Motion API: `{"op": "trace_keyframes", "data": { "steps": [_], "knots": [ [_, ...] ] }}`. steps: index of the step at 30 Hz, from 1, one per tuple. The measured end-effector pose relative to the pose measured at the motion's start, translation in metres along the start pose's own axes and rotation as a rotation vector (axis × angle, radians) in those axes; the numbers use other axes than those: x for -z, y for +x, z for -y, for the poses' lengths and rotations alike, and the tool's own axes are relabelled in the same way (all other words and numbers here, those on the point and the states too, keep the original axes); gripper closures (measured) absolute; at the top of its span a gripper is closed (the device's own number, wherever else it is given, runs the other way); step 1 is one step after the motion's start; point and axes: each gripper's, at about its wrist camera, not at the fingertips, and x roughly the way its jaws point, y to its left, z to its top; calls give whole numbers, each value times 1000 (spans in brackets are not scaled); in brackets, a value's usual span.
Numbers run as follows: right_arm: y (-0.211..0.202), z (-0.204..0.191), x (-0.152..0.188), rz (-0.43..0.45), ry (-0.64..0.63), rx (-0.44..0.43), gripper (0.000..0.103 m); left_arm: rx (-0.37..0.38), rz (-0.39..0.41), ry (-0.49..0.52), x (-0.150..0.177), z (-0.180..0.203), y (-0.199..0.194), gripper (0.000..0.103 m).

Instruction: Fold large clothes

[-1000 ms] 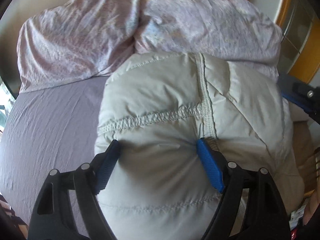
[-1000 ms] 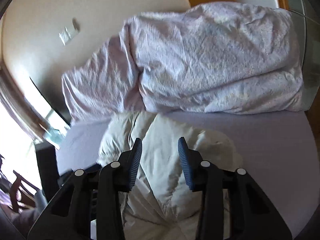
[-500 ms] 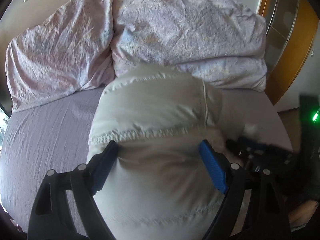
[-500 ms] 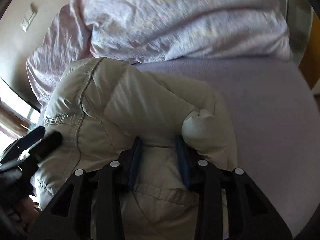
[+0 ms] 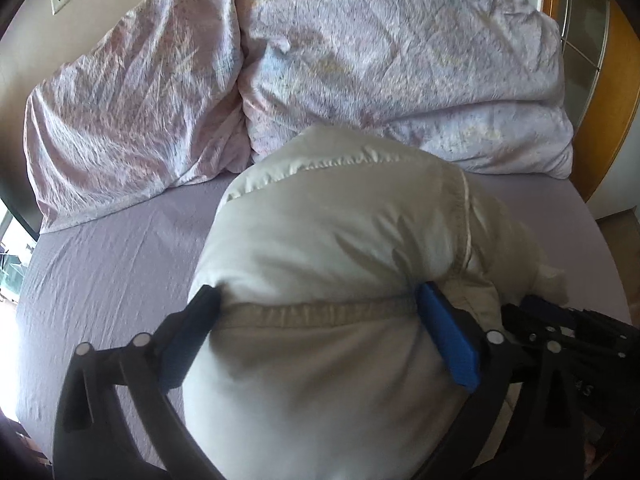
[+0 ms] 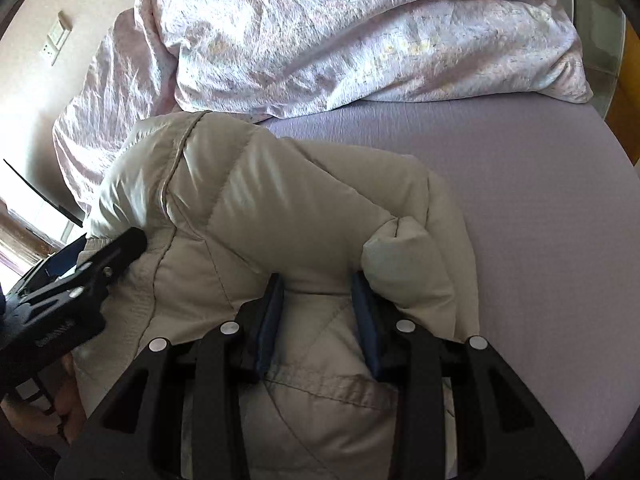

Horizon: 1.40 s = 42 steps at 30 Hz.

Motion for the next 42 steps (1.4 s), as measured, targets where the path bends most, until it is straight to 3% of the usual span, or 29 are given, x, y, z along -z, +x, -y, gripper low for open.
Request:
{"op": "trace_keyframes", "data": {
  "steps": [42],
  "knots": [
    [23, -17, -13, 8, -75, 106, 66, -76, 149, -5, 18, -2, 31, 2]
  ]
}}
